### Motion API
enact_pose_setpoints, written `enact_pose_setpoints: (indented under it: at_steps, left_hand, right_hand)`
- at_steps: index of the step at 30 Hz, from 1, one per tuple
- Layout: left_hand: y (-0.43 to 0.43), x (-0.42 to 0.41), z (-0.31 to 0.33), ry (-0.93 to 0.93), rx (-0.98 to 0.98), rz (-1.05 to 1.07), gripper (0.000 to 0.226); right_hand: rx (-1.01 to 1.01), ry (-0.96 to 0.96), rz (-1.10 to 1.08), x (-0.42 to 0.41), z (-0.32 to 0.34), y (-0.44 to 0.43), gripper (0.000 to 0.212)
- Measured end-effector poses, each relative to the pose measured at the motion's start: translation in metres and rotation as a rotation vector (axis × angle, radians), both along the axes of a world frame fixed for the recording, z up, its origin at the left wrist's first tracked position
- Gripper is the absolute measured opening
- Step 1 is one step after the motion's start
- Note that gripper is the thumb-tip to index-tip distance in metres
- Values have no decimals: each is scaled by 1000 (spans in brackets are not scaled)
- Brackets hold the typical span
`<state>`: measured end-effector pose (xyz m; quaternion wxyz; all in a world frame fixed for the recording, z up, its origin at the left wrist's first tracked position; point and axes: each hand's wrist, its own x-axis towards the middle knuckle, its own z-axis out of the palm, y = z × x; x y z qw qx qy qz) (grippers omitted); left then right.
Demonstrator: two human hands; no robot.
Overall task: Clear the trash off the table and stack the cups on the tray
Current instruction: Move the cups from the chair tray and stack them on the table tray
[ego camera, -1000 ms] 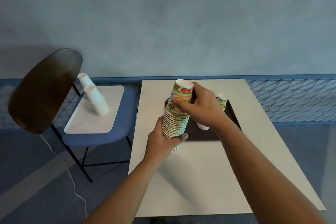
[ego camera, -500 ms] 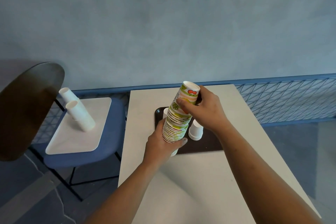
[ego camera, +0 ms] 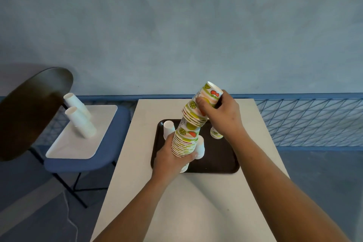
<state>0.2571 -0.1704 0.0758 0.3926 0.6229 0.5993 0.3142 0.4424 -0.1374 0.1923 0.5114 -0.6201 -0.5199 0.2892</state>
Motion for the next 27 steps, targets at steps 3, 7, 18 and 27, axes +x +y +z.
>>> enact_pose_setpoints:
  at_steps: [3, 7, 18, 27]
  left_hand:
    - [-7, 28, -1, -21, -14, 35, 84]
    - [-19, 57, -3, -32, -33, 85, 80]
    - [-21, 84, -4, -32, -94, 148, 81]
    - [12, 83, -4, -16, -80, 151, 82]
  right_hand:
    - [-14, 140, -16, 29, -4, 0, 45]
    - [-78, 386, -40, 59, -11, 2, 41]
    - [-242, 920, -14, 88, -42, 21, 41]
    - [-222, 1082, -150, 119, -74, 58, 29]
